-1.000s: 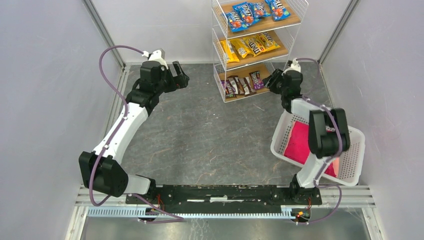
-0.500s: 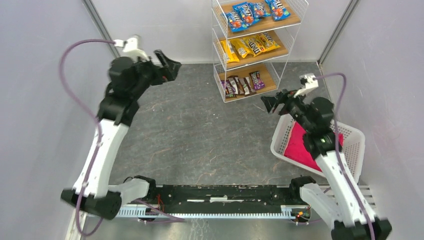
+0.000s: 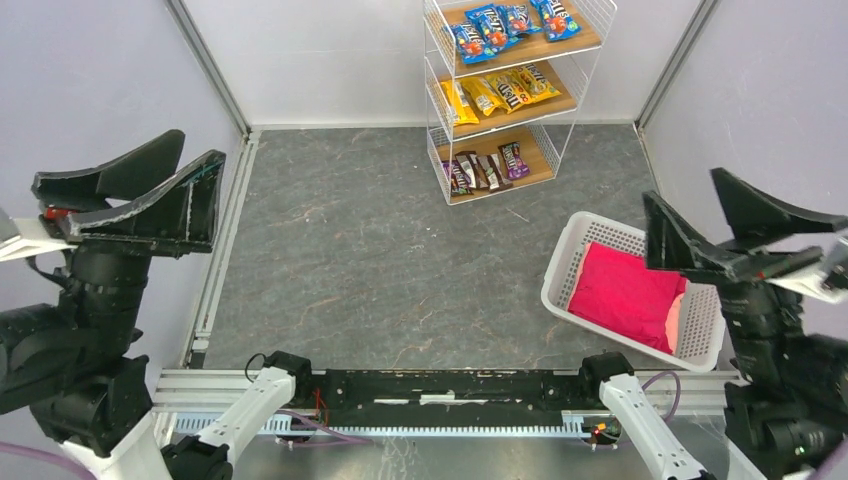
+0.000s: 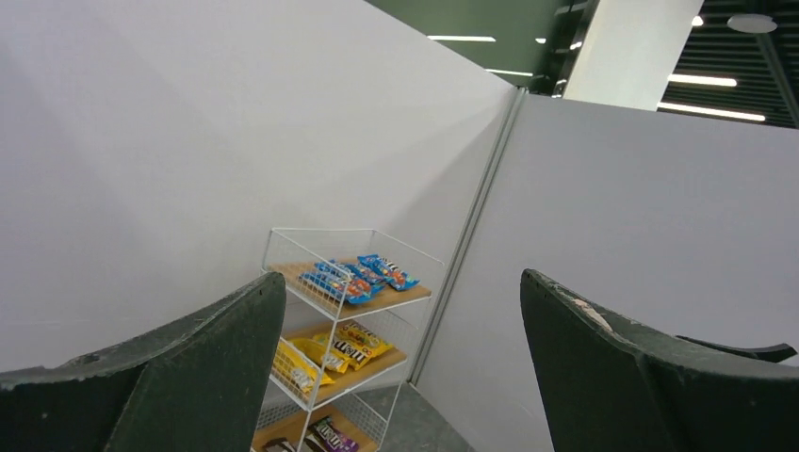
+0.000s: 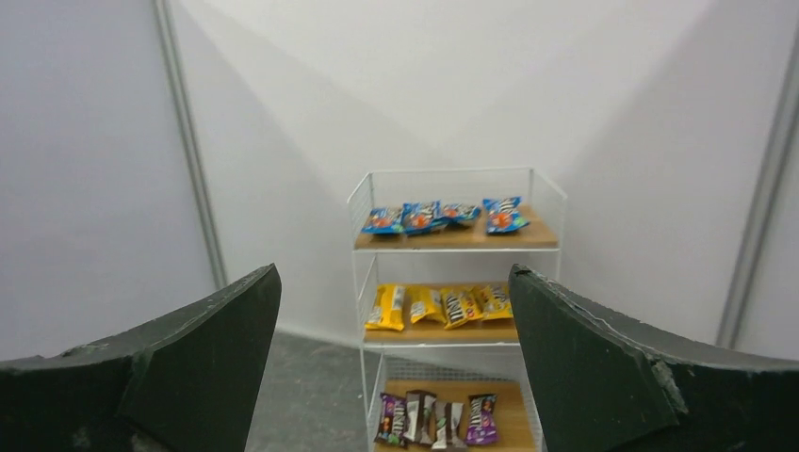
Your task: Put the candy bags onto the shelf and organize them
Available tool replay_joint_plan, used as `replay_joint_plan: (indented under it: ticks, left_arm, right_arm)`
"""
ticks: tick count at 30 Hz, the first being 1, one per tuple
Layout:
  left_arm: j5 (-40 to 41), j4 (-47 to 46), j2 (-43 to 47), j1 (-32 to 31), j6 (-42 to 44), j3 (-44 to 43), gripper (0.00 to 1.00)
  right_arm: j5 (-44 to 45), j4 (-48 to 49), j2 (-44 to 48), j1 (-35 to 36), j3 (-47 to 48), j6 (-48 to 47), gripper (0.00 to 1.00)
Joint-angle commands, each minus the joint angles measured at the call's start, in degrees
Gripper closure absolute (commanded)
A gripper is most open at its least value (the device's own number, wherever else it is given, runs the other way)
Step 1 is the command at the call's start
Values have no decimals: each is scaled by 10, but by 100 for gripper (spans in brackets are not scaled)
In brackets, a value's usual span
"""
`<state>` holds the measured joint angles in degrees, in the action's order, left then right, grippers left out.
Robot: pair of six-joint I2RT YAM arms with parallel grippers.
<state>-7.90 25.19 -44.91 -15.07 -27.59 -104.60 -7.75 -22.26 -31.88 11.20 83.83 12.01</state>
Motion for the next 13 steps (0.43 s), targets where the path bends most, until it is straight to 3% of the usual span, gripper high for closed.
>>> replay_joint_plan:
  ticks: [1, 8, 13]
  left_arm:
    - [-7, 5, -5, 3, -17, -14, 0]
    - [8, 6, -1, 3, -6, -22, 0]
    - [14, 7, -1, 3, -1, -10, 0]
  right_arm:
    - [63, -60, -3, 0, 42, -38, 2]
    - [102, -67, -4, 1, 50, -49, 2]
    - [83, -53, -3, 4, 13, -67, 2]
